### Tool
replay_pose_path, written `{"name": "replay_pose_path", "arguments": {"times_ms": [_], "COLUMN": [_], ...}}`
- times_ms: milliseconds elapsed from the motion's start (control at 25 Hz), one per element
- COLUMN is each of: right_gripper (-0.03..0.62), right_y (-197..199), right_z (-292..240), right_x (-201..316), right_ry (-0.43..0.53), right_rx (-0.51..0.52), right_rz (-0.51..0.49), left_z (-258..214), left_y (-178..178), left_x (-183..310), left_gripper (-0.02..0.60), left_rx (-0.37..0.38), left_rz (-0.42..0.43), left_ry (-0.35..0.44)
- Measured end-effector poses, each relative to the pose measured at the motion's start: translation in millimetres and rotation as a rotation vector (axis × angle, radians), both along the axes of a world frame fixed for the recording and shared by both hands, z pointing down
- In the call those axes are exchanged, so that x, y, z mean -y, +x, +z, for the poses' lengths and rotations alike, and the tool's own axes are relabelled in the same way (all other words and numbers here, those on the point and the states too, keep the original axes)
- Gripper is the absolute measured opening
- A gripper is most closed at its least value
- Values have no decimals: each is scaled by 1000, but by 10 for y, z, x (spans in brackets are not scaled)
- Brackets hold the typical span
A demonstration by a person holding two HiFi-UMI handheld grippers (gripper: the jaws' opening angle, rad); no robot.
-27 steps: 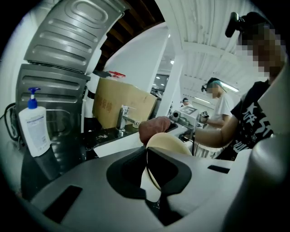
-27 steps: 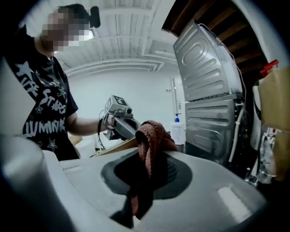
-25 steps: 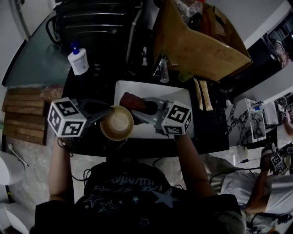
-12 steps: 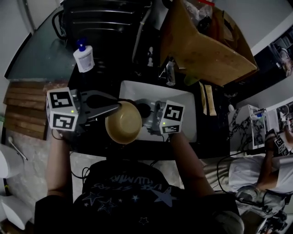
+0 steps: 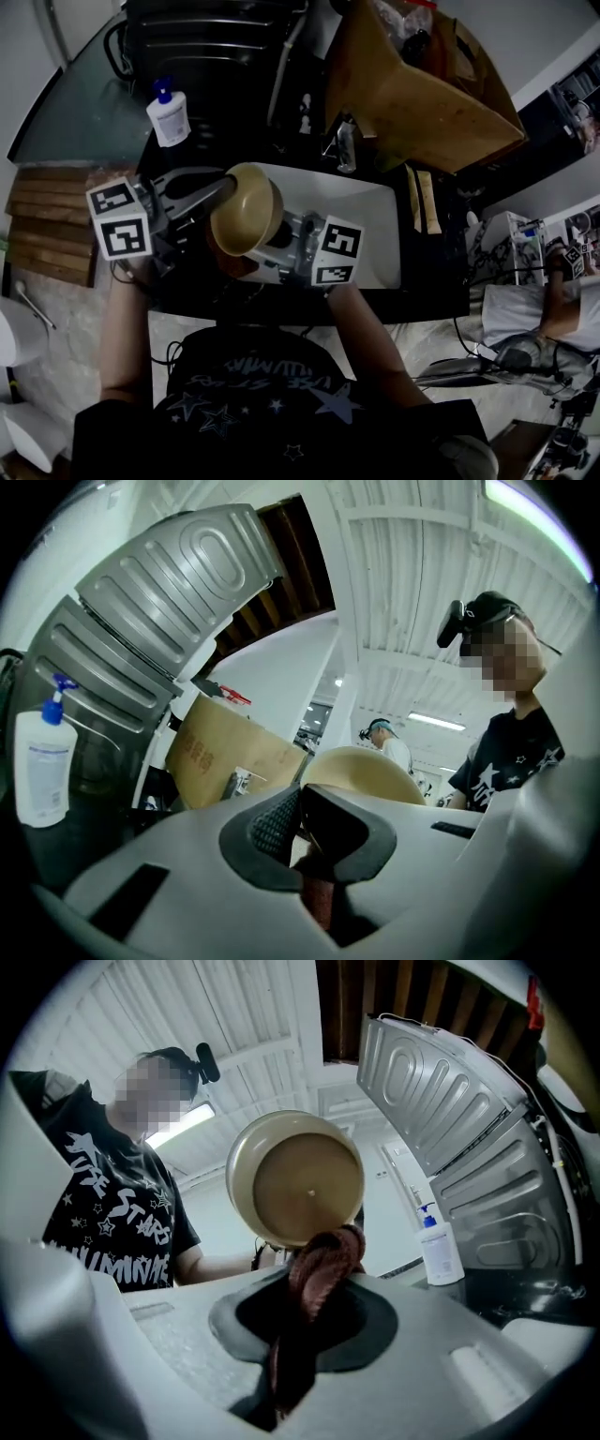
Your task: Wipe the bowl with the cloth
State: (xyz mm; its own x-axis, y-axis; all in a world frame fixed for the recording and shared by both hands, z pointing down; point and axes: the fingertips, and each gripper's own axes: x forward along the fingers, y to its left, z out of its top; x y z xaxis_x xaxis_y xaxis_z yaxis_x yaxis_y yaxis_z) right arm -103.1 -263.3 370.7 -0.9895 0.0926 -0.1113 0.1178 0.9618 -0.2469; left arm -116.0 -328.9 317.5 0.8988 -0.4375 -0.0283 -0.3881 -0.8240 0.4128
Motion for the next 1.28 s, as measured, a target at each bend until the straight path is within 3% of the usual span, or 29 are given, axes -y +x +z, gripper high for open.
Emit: {"name": "replay_pose_path", "arguments": {"times_ms": [360, 520, 680, 880, 1280], "right_gripper": [58, 58, 58, 58, 58], "right_y": [270, 422, 534, 601, 317], "right_z": [84, 56, 33, -8, 262], "right_x": [-126, -38, 126, 390, 803], "right_ry": [-35, -26, -22, -31, -78], "right_rx": [-15, -16, -14, -6, -81], "right_rz": [31, 79, 139, 232, 374], "left_z": [279, 483, 582, 634, 676], "left_y": [-328, -473, -564, -569, -436], "left_x": [194, 182, 129, 22, -93], "left_gripper": [20, 21, 20, 20, 20], "left_rx": [124, 128, 107, 134, 111], "left_rz": [-226, -281, -288, -280, -201], "left_ry": [-8, -52, -78, -83, -101]}}
